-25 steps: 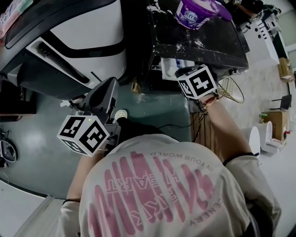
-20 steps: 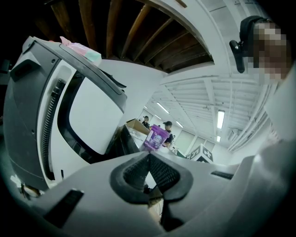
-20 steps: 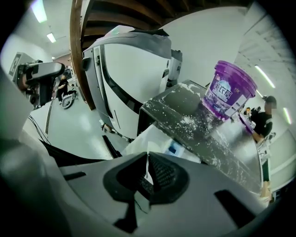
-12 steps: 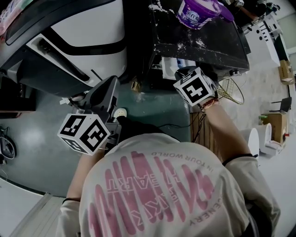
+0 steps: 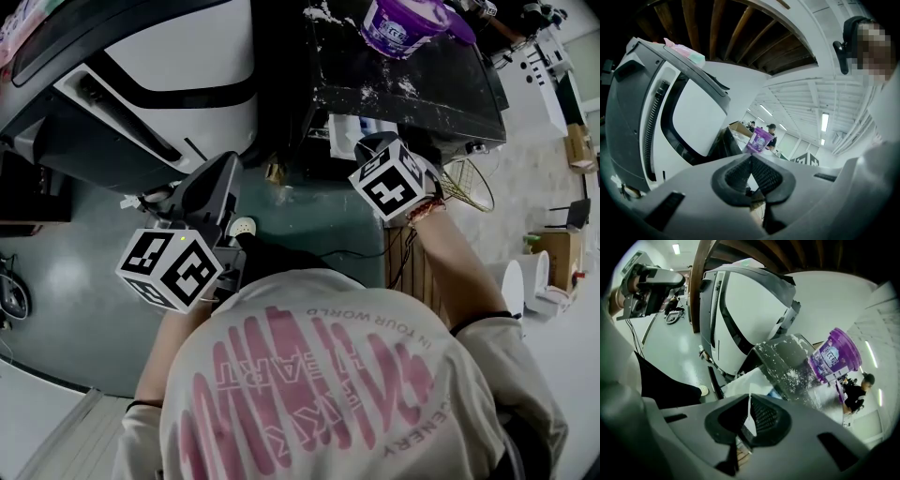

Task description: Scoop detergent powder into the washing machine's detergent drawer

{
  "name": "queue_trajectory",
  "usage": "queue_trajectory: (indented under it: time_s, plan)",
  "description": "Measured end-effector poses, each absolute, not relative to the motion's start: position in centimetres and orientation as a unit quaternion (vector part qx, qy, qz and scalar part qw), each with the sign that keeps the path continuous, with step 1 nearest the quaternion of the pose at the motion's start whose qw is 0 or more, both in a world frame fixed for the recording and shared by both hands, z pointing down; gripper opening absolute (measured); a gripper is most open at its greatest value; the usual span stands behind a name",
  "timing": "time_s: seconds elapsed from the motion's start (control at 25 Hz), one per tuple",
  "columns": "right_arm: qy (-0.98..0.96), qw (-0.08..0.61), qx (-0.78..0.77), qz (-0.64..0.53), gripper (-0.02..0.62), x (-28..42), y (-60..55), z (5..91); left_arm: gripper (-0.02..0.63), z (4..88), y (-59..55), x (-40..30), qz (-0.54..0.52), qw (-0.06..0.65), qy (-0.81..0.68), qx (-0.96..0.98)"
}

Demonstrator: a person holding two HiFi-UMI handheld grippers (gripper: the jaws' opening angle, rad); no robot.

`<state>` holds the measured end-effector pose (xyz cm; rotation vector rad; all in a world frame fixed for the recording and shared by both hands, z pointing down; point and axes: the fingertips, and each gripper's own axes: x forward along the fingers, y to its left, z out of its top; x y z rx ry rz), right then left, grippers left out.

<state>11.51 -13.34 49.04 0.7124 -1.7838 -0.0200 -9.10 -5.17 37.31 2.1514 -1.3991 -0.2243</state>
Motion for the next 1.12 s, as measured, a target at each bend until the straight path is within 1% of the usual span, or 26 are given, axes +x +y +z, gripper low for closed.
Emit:
queue_trajectory:
  time_s: [0.4,1.12]
  plan:
    - [-0.75,0.588,0.29,-0.083,0.007,11.15,-13.13,48.91,0.002,37.45,-5.1,-8.89,-0.089,0.282,-0.521,0.801]
    - [-0.724,0.581,0.309,-0.206,0.008,11.08,-13.15,48.47,0.002,37.26,-4.53,-8.43,-0.089,0.277,-0.525,0.8]
